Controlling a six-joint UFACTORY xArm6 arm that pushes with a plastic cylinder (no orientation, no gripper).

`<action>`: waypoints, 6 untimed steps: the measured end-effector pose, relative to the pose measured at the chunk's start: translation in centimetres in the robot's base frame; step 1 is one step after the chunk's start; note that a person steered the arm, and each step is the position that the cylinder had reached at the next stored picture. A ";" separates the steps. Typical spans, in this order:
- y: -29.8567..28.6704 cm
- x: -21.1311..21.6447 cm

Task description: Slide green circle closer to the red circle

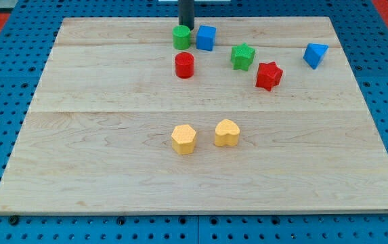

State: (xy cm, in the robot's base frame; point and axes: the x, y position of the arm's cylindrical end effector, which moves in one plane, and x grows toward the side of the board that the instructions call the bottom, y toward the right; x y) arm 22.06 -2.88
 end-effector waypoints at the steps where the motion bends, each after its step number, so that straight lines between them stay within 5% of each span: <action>1: -3.1 0.1; 3: 1.7 -2.8; 6: -1.5 5.1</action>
